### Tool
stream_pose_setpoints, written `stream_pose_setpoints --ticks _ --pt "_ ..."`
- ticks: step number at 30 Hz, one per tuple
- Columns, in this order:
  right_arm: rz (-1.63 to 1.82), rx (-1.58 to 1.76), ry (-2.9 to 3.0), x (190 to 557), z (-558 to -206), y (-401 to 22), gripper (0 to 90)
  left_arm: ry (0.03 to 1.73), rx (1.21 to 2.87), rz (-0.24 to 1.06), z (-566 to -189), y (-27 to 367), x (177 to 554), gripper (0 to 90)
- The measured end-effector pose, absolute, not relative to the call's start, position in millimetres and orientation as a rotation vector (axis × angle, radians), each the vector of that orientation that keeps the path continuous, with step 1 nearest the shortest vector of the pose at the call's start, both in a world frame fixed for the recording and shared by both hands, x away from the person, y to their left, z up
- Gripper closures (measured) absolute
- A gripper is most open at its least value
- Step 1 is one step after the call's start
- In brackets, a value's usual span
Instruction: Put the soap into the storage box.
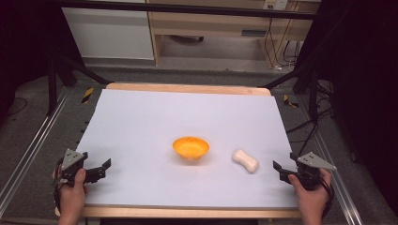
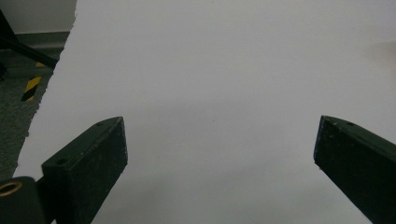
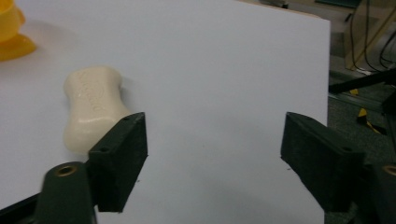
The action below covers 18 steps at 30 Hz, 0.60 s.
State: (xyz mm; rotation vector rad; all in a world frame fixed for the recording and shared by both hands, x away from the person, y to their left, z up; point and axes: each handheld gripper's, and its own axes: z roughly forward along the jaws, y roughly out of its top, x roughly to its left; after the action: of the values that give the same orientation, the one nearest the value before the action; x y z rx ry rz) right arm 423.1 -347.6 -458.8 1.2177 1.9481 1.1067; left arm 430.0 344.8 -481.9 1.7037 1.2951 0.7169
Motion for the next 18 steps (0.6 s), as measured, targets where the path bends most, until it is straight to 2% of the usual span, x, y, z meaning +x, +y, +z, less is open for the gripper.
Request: stream_pose_setpoints --ticks 8,12,13,14,15,18 --pt "1.014 1.222 2.044 434 -451 -341 20.4 1.296 1.703 0.719 -482 345 430 2.3" --pt "0.969 1.216 2.119 436 -453 -333 13.3 1.291 1.698 0.718 -482 345 430 2.3" --pt "0.949 1.178 2.171 438 -453 -328 6.3 1.29 1.698 0.718 -482 345 430 2.3" --pt "0.949 1.178 2.171 438 -453 -328 6.3 1.286 1.701 0.72 -482 345 430 2.3" --pt "0.929 1.171 2.19 439 -453 -325 1.3 1.285 1.701 0.719 -482 345 430 2.3" --pt "0.924 1.147 2.236 444 -454 -317 2.0 1.282 1.703 0.72 -482 345 429 2.3"
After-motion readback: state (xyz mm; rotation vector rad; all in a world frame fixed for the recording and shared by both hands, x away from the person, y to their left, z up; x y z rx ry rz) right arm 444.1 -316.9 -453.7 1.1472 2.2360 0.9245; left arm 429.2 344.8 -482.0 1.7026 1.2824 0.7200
